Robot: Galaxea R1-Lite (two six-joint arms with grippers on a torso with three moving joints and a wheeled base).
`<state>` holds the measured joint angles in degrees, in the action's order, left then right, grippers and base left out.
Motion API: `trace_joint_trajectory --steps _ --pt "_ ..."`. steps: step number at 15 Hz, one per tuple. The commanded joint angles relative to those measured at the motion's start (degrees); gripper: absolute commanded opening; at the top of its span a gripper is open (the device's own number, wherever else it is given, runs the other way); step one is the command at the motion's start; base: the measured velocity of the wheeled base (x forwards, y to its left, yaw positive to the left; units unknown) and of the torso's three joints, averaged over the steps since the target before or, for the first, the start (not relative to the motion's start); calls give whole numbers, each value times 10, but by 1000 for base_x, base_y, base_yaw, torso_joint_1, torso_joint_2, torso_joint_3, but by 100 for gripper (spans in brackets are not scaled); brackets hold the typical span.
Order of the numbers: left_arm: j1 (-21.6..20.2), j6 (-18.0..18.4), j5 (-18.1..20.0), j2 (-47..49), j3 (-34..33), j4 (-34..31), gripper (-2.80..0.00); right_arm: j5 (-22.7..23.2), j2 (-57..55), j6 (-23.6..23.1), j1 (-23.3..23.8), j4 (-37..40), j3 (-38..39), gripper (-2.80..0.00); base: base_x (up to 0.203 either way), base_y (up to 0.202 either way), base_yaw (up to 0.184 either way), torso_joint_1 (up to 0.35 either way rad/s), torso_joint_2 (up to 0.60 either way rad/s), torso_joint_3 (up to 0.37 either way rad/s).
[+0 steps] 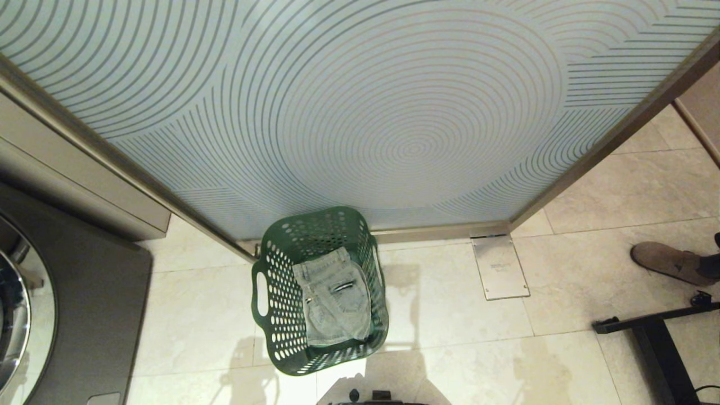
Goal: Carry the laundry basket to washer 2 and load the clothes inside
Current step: Pick up the clothes basket and put it beside the washing machine
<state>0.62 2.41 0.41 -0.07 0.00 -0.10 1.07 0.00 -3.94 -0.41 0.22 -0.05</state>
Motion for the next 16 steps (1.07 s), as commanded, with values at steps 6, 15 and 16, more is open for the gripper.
trace_joint_trajectory --steps 6,15,16 --pt "0 -40 -2 2 39 -8 -280 -27 -1 31 0 5 -49 -280 0 0 0 0 0 0" --pt "5 -39 64 458 361 -112 -280 -11 -347 76 -6 166 -448 -280 0 0 0 0 0 0" --pt "9 -34 83 517 367 -105 -280 27 -383 86 -8 158 -445 -280 0 0 0 0 0 0"
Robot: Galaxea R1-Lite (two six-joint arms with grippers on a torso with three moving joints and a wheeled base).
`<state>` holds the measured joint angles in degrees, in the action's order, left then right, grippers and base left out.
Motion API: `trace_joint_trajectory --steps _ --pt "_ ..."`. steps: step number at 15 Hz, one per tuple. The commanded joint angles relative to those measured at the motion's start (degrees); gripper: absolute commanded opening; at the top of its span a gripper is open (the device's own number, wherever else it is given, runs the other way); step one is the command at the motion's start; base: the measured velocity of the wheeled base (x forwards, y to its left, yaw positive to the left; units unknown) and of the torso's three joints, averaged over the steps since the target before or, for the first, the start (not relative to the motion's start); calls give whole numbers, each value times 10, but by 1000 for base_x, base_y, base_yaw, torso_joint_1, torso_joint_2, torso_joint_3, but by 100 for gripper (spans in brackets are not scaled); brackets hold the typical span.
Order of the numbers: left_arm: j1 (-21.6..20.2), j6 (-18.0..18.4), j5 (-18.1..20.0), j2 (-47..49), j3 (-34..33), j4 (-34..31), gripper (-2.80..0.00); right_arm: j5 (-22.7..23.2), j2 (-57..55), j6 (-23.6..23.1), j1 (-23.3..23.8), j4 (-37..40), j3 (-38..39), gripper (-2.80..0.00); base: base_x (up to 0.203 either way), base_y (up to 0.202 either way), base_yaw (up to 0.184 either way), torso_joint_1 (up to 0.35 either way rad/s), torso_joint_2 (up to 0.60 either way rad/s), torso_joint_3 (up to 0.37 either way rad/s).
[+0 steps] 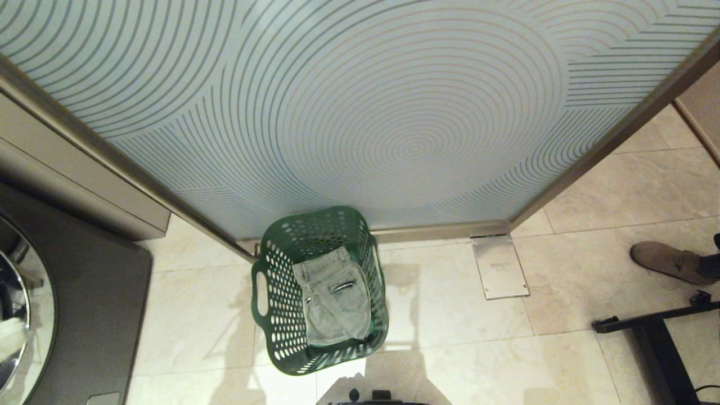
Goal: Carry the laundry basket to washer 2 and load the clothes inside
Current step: Pick up the clothes basket and put it beside the washing machine
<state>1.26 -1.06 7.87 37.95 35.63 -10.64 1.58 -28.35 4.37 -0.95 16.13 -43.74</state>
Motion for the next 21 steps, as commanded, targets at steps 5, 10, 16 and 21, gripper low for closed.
trace_joint_trajectory --steps 5,10,16,21 --pt "45 -5 45 369 19 122 -280 96 -234 35 -6 -248 129 -280 0 0 0 0 0 0" --pt "61 -6 16 559 26 290 -280 101 -469 60 -6 -502 192 -280 0 0 0 0 0 0" --pt "75 -8 -92 630 28 388 -280 100 -685 84 -7 -739 185 -280 0 0 0 0 0 0" --pt "74 8 -88 634 68 381 -280 103 -710 87 -14 -779 184 0 0 0 0 0 0 0"
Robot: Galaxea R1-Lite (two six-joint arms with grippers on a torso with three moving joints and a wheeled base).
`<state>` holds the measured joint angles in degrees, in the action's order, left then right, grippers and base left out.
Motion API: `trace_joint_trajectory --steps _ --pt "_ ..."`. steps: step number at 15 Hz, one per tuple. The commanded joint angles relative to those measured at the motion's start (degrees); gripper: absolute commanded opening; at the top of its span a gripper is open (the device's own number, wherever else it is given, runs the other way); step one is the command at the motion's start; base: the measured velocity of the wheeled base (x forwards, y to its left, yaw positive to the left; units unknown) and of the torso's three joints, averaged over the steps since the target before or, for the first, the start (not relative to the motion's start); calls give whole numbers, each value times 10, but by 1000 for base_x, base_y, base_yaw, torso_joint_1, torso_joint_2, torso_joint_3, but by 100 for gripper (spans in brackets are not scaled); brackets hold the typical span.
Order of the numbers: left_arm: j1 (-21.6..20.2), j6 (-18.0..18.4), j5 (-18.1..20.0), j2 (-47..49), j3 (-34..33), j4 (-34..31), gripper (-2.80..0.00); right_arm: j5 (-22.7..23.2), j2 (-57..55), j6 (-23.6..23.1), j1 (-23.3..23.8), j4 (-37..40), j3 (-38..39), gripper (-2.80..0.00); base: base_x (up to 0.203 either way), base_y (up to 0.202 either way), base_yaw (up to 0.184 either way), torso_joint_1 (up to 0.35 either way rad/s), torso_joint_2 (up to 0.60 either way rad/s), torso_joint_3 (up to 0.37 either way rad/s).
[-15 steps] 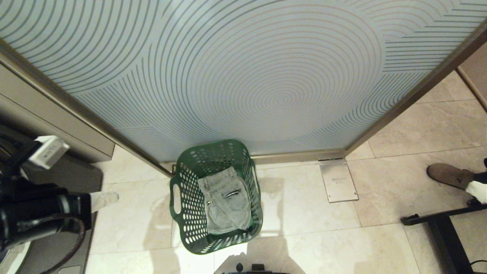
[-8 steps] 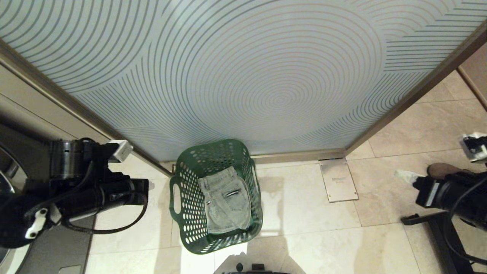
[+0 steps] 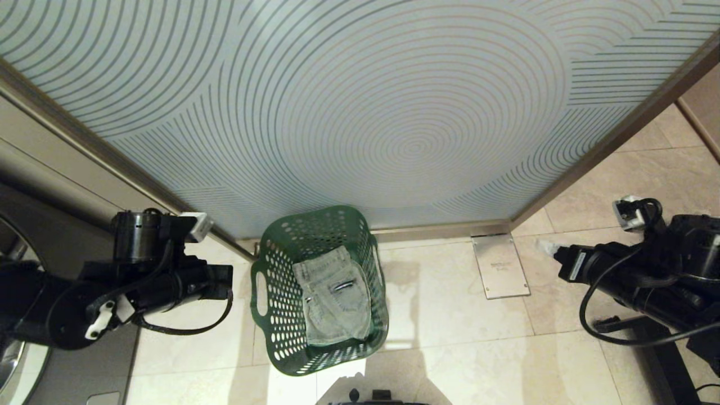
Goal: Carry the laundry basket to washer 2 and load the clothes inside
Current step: Pick up the clothes basket and put it beside the washing machine
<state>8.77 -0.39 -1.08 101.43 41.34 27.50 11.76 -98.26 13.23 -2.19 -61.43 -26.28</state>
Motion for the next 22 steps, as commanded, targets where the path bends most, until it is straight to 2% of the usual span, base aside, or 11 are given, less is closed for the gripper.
trace_joint_trajectory --steps 1,3,4,5,7,10,13,15,17,19,22 --pt "0 1 5 -5 6 -1 -280 1 -10 -7 -10 -3 23 0 0 0 0 0 0 0" --pt "6 -3 5 1 -15 4 -280 9 -47 -7 -18 -4 5 0 0 0 0 0 0 0" --pt "9 -22 6 4 -23 5 -280 18 -94 -6 -18 -16 -7 0 0 0 0 0 0 0" --pt "15 -44 5 15 -27 6 -280 26 -141 -4 -19 -51 -15 0 0 0 0 0 0 0" --pt "15 -41 5 34 -13 16 -280 34 -240 -4 -32 -175 -18 0 0 0 0 0 0 0" --pt "29 -52 17 -5 -16 4 -280 38 -277 -3 -56 -215 -17 0 0 0 0 0 0 0" --pt "63 -56 10 -5 -12 -29 -280 40 -161 13 -70 -83 -52 0 0 0 0 0 0 0" --pt "73 -63 -23 -5 -28 -30 -280 42 -104 38 -77 40 -125 0 0 0 0 0 0 0" --pt "70 -62 -30 -17 -31 -29 -280 44 -79 52 -81 160 -208 0 0 0 0 0 0 0" --pt "61 -60 -31 -33 -43 -31 -280 43 -91 57 -90 205 -278 0 0 0 0 0 0 0" --pt "61 -60 -31 -14 -41 -25 -280 44 -161 53 -94 219 -345 0 0 0 0 0 0 0"
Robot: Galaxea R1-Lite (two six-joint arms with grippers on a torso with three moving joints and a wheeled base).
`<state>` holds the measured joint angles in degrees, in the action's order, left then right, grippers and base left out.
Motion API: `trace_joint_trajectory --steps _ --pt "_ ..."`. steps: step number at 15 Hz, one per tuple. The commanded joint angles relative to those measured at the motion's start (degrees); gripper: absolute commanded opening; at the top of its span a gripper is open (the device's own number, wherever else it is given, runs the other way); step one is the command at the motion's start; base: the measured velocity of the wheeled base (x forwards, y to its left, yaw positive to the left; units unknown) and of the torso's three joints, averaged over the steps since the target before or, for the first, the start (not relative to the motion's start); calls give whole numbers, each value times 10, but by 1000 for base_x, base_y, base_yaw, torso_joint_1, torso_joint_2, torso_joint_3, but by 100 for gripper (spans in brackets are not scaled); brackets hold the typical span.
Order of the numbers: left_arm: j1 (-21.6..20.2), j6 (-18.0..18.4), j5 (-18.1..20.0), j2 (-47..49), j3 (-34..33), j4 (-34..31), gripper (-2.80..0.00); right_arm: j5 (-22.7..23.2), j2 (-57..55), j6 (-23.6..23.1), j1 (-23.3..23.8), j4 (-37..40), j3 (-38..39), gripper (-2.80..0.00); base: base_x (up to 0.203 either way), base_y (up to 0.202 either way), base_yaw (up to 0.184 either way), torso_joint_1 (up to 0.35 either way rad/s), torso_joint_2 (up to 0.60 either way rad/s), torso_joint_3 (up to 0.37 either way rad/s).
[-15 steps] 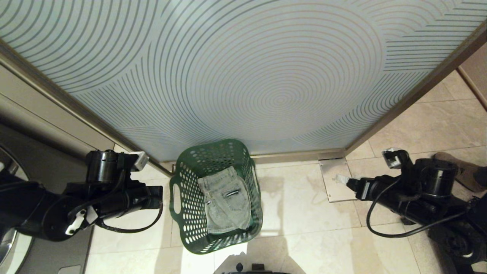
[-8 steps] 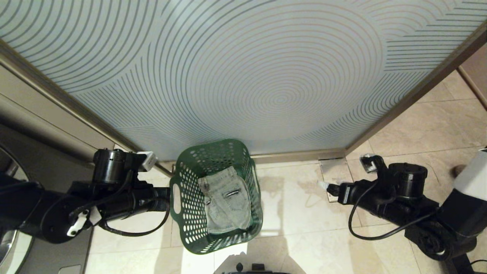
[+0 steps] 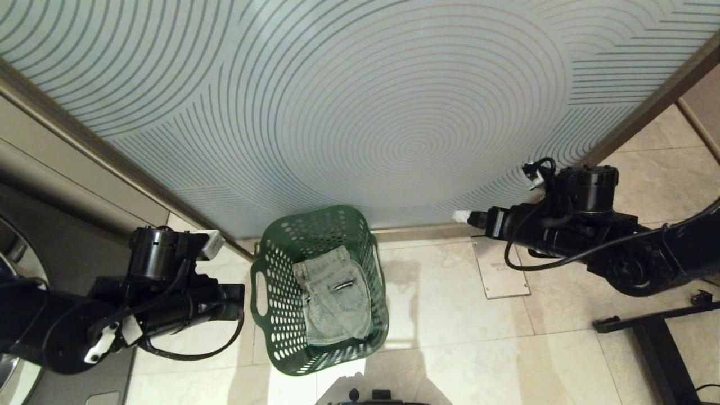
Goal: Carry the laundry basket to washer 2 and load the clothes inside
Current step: Pick up the clothes basket and put it beside the washing machine
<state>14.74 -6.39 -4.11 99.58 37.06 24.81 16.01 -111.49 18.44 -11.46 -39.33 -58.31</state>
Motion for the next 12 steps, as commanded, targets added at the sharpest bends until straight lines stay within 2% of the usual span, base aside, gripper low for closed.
trace_joint_trajectory --steps 1,4,9,12 --pt "4 0 0 11 6 3 -280 4 -49 -2 -2 -1 -44 0 0 0 0 0 0 0" --pt "5 -3 1 14 7 6 -280 56 -92 -23 -17 0 -90 0 0 0 0 0 0 0" --pt "6 -7 1 11 0 7 -280 53 -129 -25 -56 8 -144 0 0 0 0 0 0 0" --pt "14 -27 0 9 0 7 -280 45 -177 -21 -75 13 -187 0 0 0 0 0 0 0"
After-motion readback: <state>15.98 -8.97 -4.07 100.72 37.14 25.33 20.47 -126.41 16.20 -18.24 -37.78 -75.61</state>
